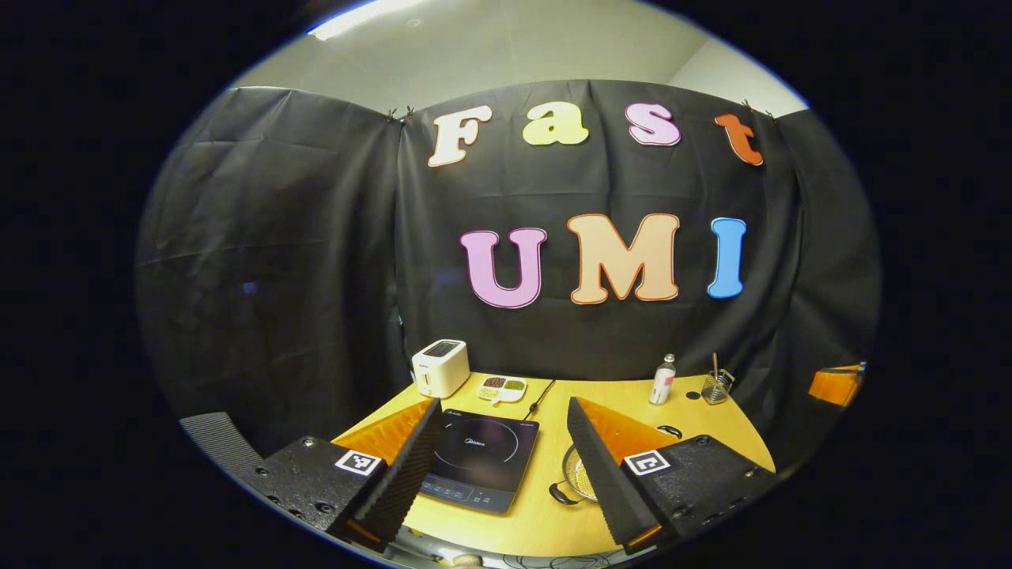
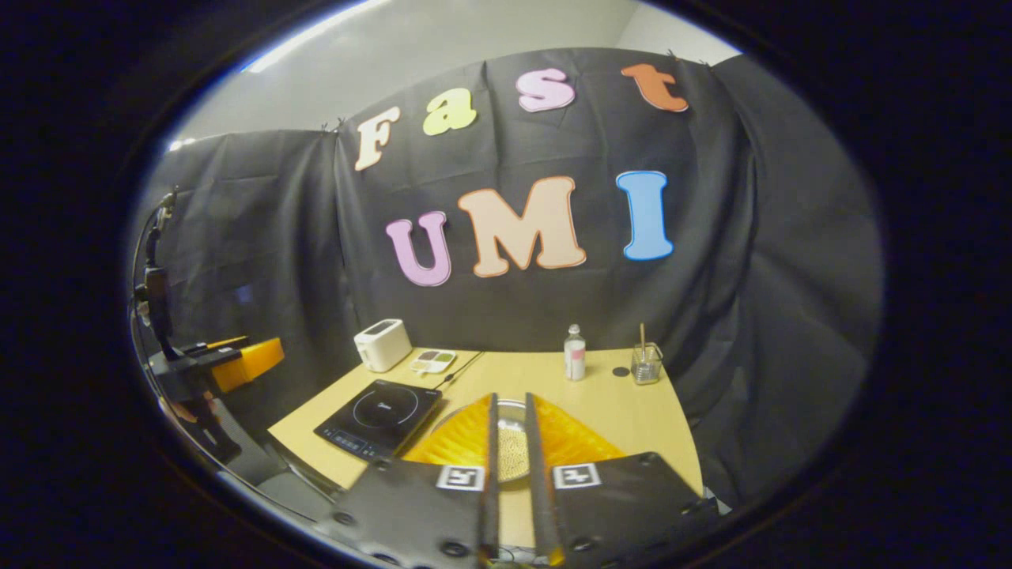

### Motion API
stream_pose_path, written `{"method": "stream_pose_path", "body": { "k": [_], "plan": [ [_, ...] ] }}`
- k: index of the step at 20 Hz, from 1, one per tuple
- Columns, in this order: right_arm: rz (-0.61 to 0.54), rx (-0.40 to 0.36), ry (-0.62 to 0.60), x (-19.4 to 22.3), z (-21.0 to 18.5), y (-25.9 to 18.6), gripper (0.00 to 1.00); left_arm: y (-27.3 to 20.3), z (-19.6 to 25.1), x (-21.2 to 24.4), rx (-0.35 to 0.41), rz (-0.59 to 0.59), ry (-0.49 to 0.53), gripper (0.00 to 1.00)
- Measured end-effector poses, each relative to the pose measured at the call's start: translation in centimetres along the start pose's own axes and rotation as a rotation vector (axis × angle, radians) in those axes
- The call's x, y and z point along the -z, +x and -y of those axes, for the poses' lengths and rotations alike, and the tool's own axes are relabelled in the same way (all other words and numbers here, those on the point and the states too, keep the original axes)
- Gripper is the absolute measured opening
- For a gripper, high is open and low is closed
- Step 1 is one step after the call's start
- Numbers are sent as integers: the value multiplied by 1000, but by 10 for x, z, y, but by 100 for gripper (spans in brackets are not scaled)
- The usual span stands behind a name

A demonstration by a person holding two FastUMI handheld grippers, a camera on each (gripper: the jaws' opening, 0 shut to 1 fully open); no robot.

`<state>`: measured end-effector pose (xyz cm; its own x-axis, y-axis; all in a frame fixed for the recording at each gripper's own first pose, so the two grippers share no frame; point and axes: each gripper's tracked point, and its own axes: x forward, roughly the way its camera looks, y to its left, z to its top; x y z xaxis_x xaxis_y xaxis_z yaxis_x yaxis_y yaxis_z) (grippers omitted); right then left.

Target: First push the handle of the pot to place it horizontally, then grasp the pot with both hands and set it on the induction cooktop.

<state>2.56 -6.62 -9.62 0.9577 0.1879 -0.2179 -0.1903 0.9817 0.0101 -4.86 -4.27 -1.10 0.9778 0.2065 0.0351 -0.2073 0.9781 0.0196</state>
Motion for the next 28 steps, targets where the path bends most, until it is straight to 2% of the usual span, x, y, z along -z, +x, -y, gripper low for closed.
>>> {"method": "stream_pose_path", "body": {
  "k": [1,4,6,8,9,10,11,12,16,18,19,20,21,22,23,25,26,28],
  "plan": [
    [-19,-6,-6,4,-1,6,0,3,-3,2,-5,-5,-4,96],
    [-49,-7,-20,13,-1,20,13,12,-11,6,-16,-19,-17,92],
    [-74,0,-23,19,-1,28,0,21,-18,10,-24,-32,-29,92],
    [-100,12,-22,25,-1,36,4,31,-25,12,-26,-44,-41,92],
    [-114,18,-17,29,-2,40,0,37,-30,15,-27,-50,-43,92],
    [-130,24,-8,35,-4,44,13,42,-36,17,-27,-55,-42,92],
    [-144,31,4,39,-6,48,4,48,-41,18,-28,-60,-39,92],
    [-157,40,16,42,-9,53,4,55,-47,18,-27,-65,-36,96],
    [-208,86,20,54,-16,81,4,82,-63,19,-7,-75,-33,96],
    [-230,122,20,63,-17,95,0,97,-68,20,17,-73,-29,95],
    [-248,137,19,70,-17,101,3,105,-71,20,32,-69,-25,96],
    [-274,154,15,83,-18,104,0,114,-73,18,46,-61,-21,96],
    [-307,167,14,96,-20,108,0,122,-75,18,59,-59,-18,92],
    [-343,178,17,110,-22,111,0,130,-76,17,74,-54,-14,95],
    [-380,192,24,123,-24,113,0,137,-77,18,90,-50,-8,93],
    [-466,207,56,153,-32,115,4,152,-81,20,115,-47,5,95],
    [-509,218,82,167,-38,115,0,158,-82,21,125,-50,8,93],
    [-579,234,123,191,-49,118,4,169,-85,26,143,-60,9,96]
  ]
}}
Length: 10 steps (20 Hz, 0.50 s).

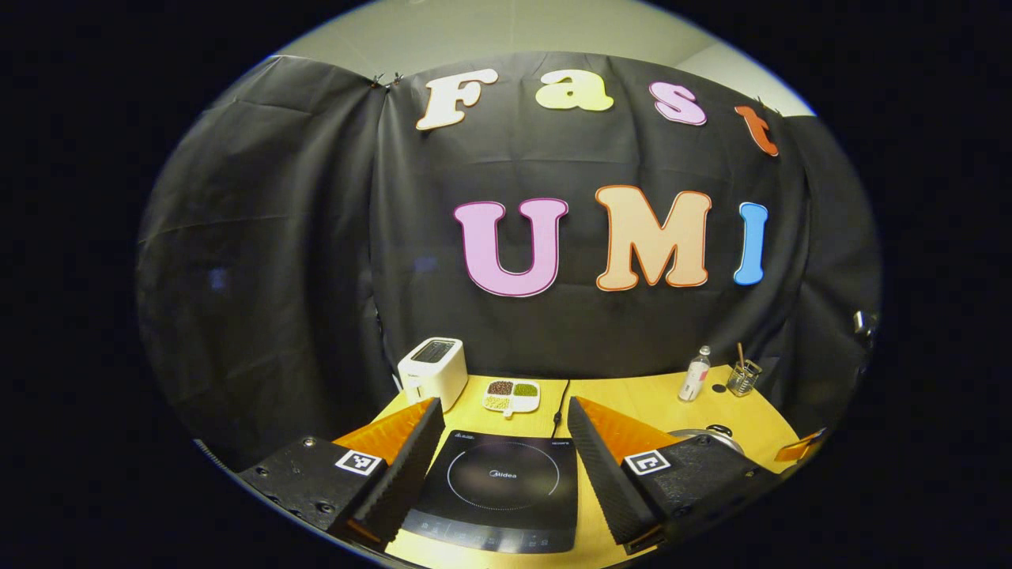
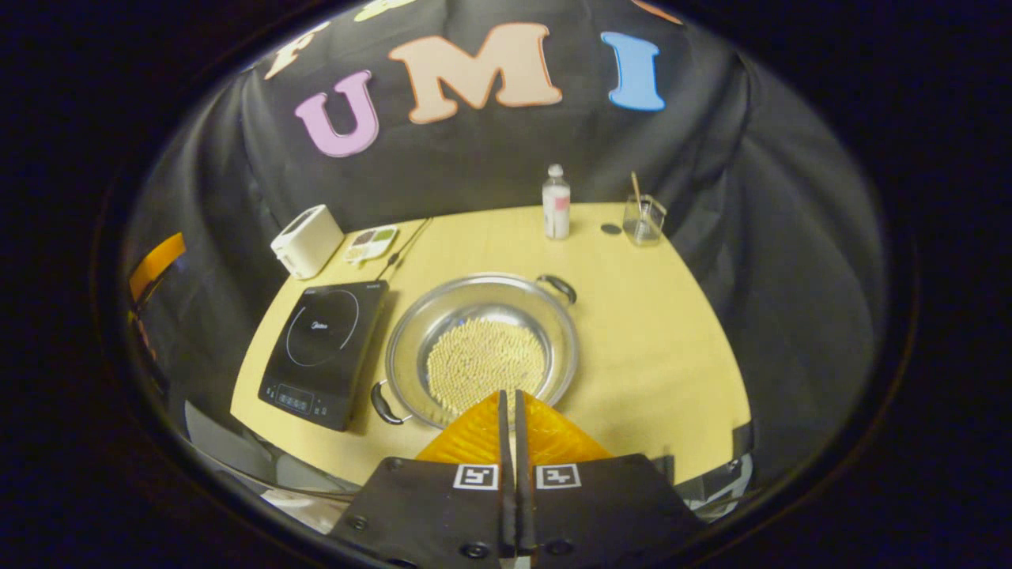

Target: First push the handle of the pot to place it horizontally, then grasp the pot with both hands and set it on the induction cooktop.

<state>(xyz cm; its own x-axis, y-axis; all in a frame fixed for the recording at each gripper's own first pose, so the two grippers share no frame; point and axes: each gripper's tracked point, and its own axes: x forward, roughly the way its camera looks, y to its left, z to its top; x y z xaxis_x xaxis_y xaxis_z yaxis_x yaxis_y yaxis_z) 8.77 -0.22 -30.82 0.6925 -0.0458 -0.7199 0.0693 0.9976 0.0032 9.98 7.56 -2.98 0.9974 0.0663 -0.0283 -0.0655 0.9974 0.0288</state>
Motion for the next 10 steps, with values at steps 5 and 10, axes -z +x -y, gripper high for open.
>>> {"method": "stream_pose_path", "body": {
  "k": [5,10],
  "plan": [
    [-182,13,36,52,-19,21,0,16,-14,19,29,-46,-8,95],
    [-334,22,29,97,-37,36,0,25,-36,34,22,-81,-17,93]
  ]
}}
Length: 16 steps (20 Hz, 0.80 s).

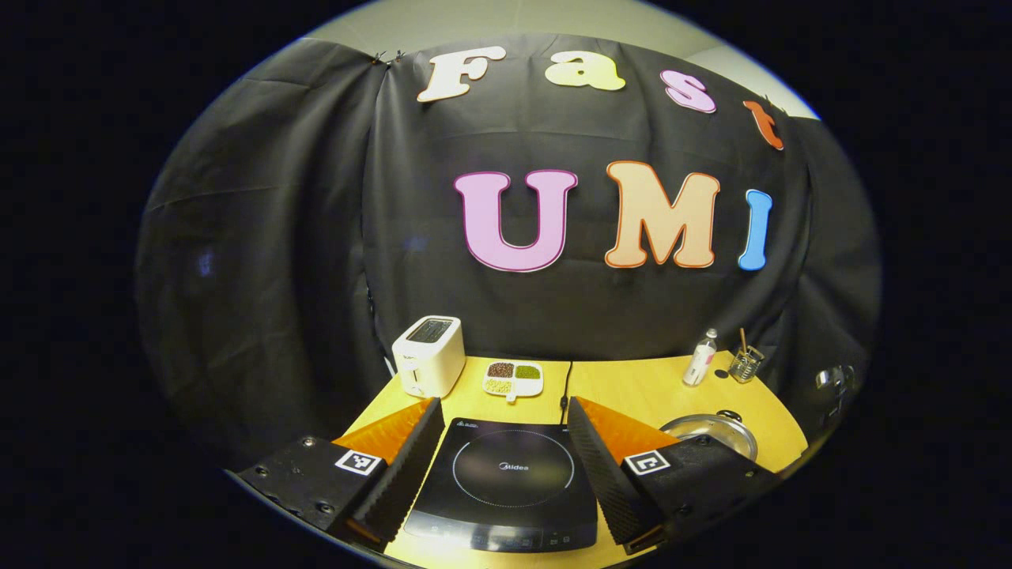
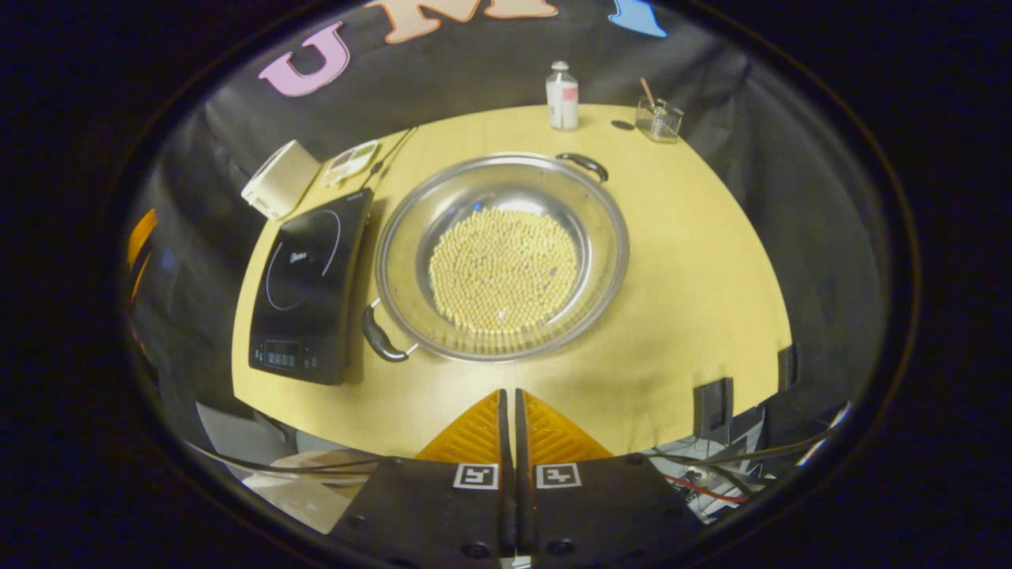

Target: First push the handle of the pot to place it horizontally, then grasp the pot with both hands and set it on the induction cooktop.

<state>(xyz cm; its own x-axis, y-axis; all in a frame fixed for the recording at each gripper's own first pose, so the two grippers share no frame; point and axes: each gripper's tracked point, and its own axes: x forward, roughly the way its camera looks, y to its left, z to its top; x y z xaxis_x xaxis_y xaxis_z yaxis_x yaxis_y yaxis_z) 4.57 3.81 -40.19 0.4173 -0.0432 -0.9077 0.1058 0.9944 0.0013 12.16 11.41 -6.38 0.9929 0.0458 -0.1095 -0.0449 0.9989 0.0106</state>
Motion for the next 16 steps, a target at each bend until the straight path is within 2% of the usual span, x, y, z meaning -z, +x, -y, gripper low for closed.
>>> {"method": "stream_pose_path", "body": {
  "k": [1,3,4,6,7,10,11,12,15,16],
  "plan": [
    [-18,-5,-1,5,-6,7,3,1,-5,3,-4,-6,3,96],
    [-43,-6,2,9,-16,19,0,2,-11,9,-5,-20,7,96],
    [-52,-7,3,11,-23,25,0,1,-15,11,-6,-27,8,92],
    [-53,-8,10,7,-32,36,3,1,-20,12,-6,-26,6,96],
    [-48,0,12,2,-34,41,0,1,-23,14,-7,-26,4,96],
    [-47,11,30,-6,-42,54,0,2,-35,21,-16,-45,12,92],
    [-47,17,38,-10,-43,58,0,3,-38,23,-20,-51,14,96],
    [-49,25,48,-10,-43,64,3,3,-42,25,-24,-54,13,93],
    [-62,52,71,-8,-45,77,4,5,-49,33,-34,-78,-9,96],
    [-56,56,78,-8,-48,81,3,5,-51,35,-35,-84,-14,93]
  ]
}}
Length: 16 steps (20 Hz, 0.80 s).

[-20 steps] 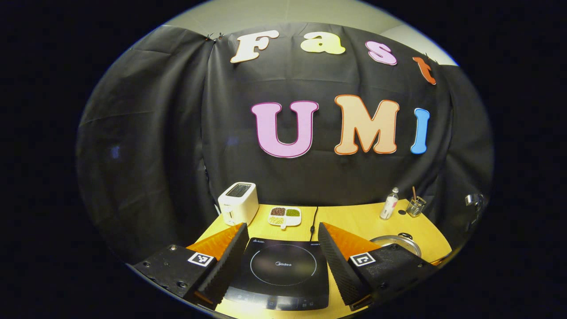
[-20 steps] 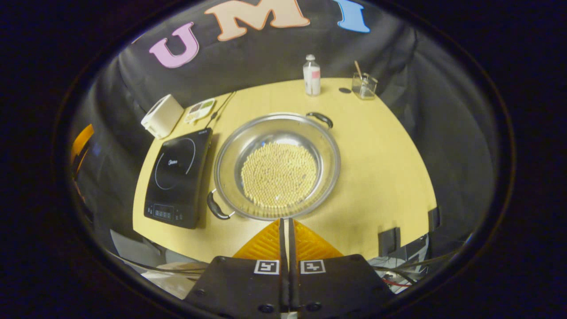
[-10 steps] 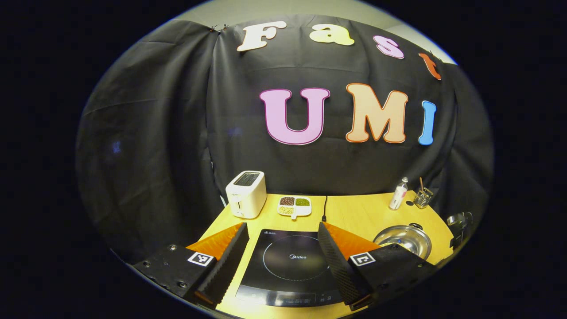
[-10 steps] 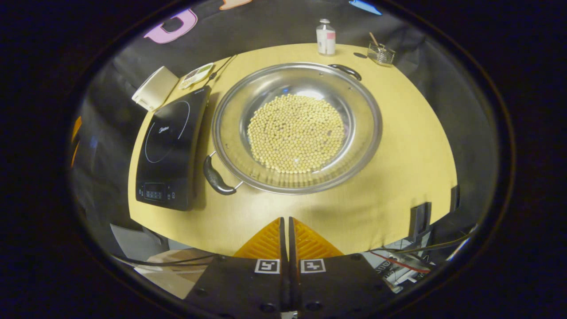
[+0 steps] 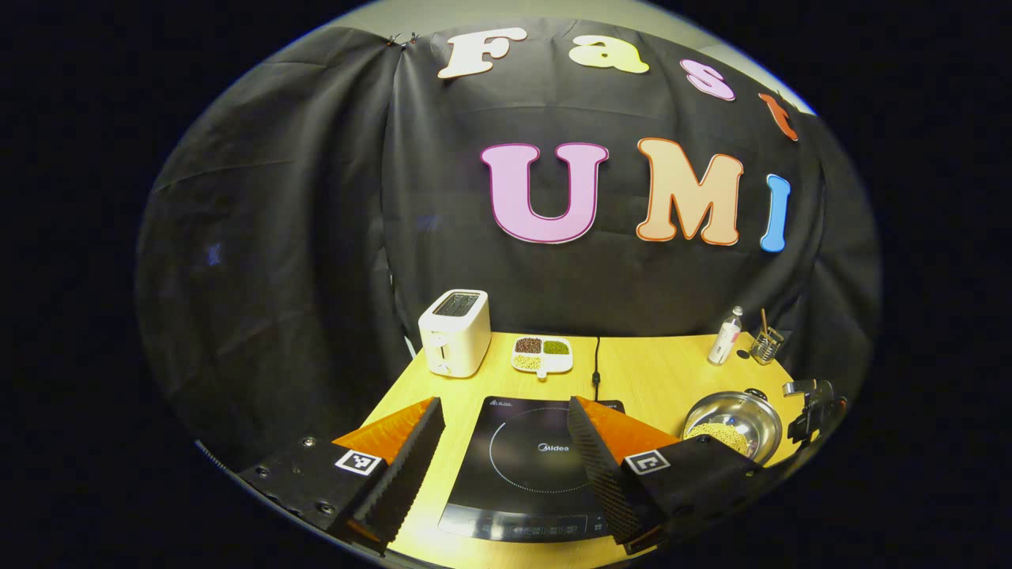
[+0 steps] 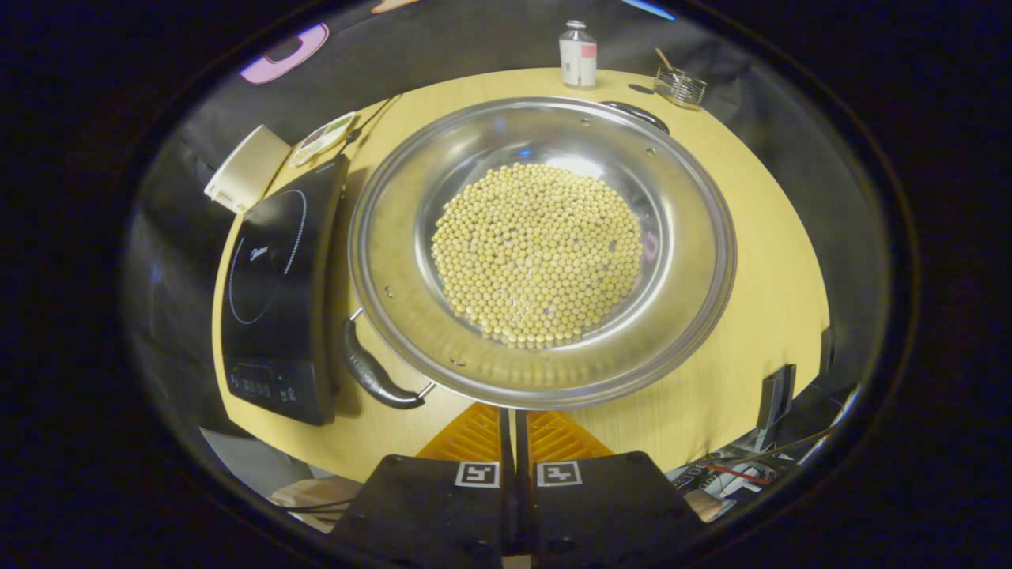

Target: First push the handle of the pot to place it horizontally, then grasp the pot with both hands and set it on the induction cooktop.

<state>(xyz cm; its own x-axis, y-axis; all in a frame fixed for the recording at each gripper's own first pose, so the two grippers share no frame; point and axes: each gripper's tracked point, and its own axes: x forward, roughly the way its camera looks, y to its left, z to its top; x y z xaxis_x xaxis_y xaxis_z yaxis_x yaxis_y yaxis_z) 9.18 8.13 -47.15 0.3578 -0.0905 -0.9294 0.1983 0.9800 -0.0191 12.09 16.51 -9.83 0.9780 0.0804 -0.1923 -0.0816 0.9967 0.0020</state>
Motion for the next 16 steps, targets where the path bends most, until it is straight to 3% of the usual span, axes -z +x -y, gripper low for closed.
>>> {"method": "stream_pose_path", "body": {
  "k": [10,16],
  "plan": [
    [42,-91,175,-15,-61,6,3,-4,-20,16,-17,-20,-25,96],
    [97,-85,287,-38,-84,14,3,-10,-27,20,-14,-9,-28,96]
  ]
}}
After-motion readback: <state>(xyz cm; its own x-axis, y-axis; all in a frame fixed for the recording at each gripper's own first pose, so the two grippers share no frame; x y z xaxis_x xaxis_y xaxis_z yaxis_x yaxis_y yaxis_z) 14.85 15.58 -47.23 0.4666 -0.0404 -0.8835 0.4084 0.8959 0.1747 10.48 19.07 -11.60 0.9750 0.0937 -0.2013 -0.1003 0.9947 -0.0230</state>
